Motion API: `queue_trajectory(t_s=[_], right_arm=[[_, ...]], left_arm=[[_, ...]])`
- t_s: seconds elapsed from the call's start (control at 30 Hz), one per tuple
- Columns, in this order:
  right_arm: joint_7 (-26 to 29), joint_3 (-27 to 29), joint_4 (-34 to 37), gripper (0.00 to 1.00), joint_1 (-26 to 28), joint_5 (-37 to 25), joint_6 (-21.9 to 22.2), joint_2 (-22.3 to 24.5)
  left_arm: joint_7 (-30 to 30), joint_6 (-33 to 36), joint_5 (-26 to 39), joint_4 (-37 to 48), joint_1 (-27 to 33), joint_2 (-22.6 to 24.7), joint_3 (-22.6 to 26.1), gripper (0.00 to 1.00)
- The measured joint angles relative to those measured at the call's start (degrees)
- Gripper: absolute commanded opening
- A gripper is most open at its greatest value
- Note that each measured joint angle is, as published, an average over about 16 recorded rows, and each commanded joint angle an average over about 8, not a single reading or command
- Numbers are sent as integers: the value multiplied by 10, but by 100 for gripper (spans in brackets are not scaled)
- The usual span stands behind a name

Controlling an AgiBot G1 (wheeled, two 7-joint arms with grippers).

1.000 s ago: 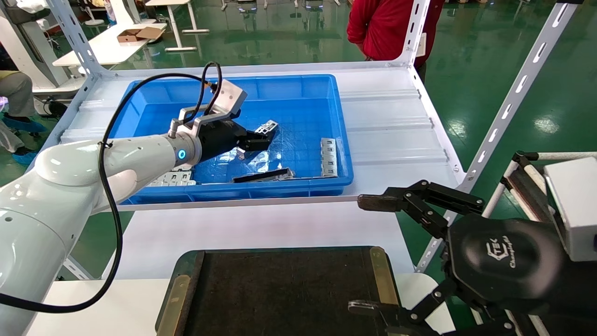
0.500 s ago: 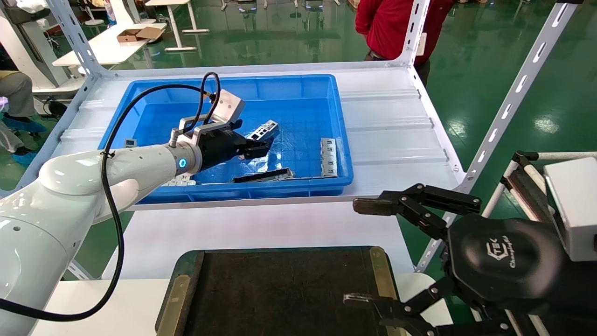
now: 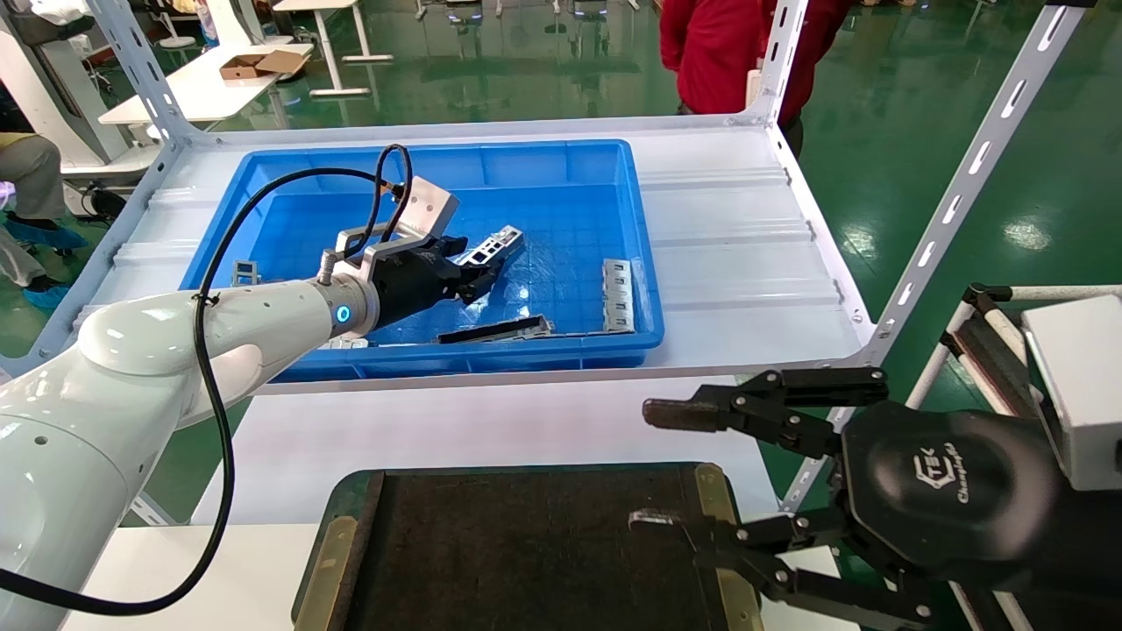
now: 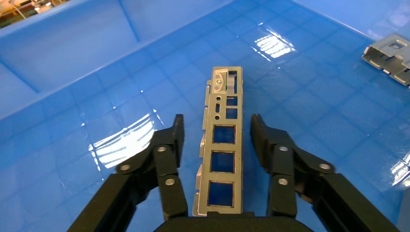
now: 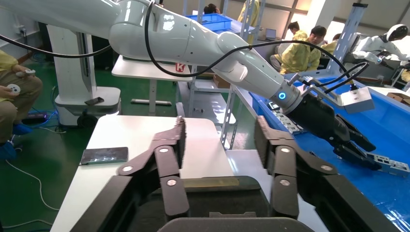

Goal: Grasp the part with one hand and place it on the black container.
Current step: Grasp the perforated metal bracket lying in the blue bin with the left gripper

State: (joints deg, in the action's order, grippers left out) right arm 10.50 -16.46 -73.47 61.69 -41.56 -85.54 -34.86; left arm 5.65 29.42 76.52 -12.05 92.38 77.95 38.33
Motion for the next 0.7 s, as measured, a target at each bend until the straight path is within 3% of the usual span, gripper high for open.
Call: queue_trajectory(t_s=[0.7], right_arm=[[0, -1, 0, 0, 0, 1, 0, 0]], left_arm=[[1, 0, -47, 0, 4, -5, 28, 0]])
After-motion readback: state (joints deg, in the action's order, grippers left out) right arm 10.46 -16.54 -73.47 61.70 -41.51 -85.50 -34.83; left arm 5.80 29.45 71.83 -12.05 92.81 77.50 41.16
